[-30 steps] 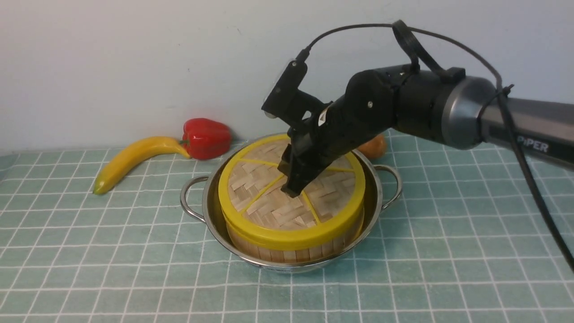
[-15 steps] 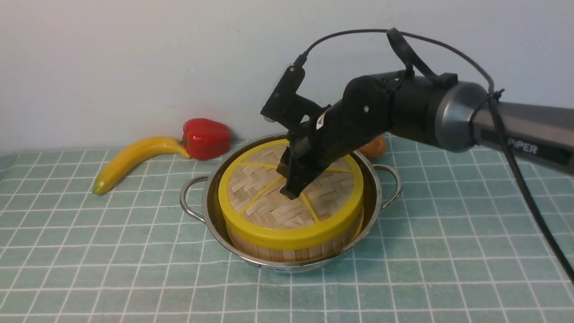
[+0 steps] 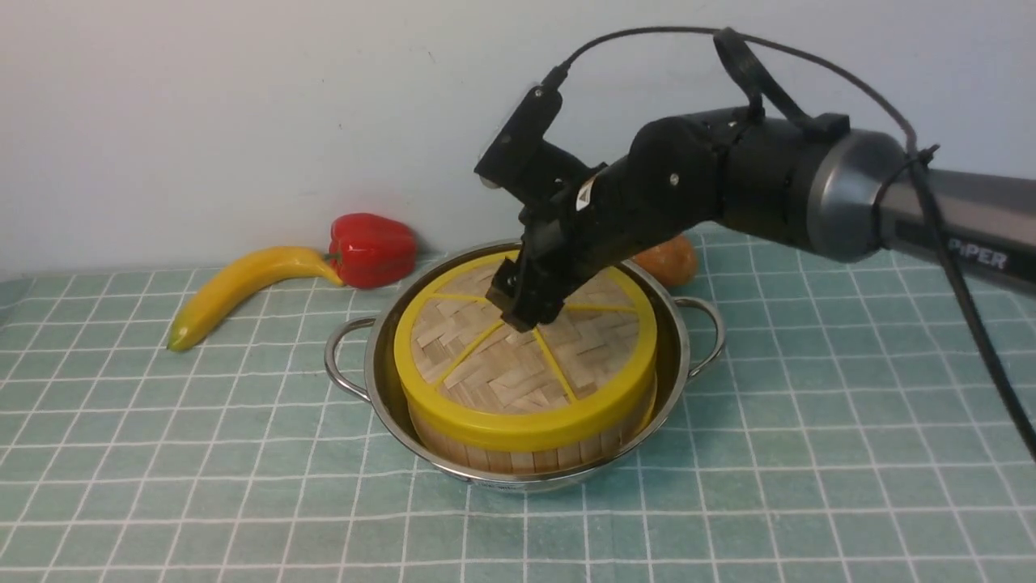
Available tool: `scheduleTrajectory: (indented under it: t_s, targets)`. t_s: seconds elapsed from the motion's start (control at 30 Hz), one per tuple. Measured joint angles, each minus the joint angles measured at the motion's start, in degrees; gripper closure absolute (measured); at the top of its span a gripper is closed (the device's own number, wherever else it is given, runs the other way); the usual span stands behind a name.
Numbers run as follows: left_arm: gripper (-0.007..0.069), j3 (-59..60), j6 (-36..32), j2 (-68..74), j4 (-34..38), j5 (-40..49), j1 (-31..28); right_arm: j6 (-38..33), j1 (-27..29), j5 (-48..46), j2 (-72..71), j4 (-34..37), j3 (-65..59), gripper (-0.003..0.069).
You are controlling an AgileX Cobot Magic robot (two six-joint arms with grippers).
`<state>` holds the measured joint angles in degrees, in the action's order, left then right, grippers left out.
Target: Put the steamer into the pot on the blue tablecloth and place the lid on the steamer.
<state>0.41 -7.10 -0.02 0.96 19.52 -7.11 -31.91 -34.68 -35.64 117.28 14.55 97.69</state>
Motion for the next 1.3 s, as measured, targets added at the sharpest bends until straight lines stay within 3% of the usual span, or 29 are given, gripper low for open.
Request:
scheduleTrajectory:
  t_s: [0.1,0.17,0.27,0.57,0.9,1.0,1.13,1.3]
  targets:
    - [0.0382,0.0,0.0,0.0,0.0,0.0,0.0,3.1,0.0,0.1,-4.0,-0.1,0.0,0.0251]
    - [0.0382,0.0,0.0,0.0,0.0,0.0,0.0,6.8,0.0,-0.2,-9.1,-0.6,0.0,0.0514]
    - [0.0382,0.0,0.0,0.0,0.0,0.0,0.0,10.4,0.0,-0.2,-14.9,-1.0,0.0,0.0651]
    - [0.0382,0.0,0.0,0.0,0.0,0.0,0.0,28.8,0.0,-2.7,-26.2,7.8,0.1,0.0671]
    - [0.0382,0.0,0.0,0.0,0.0,0.0,0.0,31.9,0.0,-2.9,-26.8,13.5,0.0,0.0657]
    - [0.0382,0.0,0.0,0.0,0.0,0.0,0.0,30.1,0.0,-2.8,-27.7,9.2,-1.1,0.0653]
    - [0.0382,0.0,0.0,0.0,0.0,0.0,0.0,27.2,1.0,-0.6,-40.0,-3.3,-13.8,0.0641]
    - [0.0382,0.0,0.0,0.0,0.0,0.0,0.0,27.1,10.3,7.0,-63.7,-11.7,-34.5,0.0622]
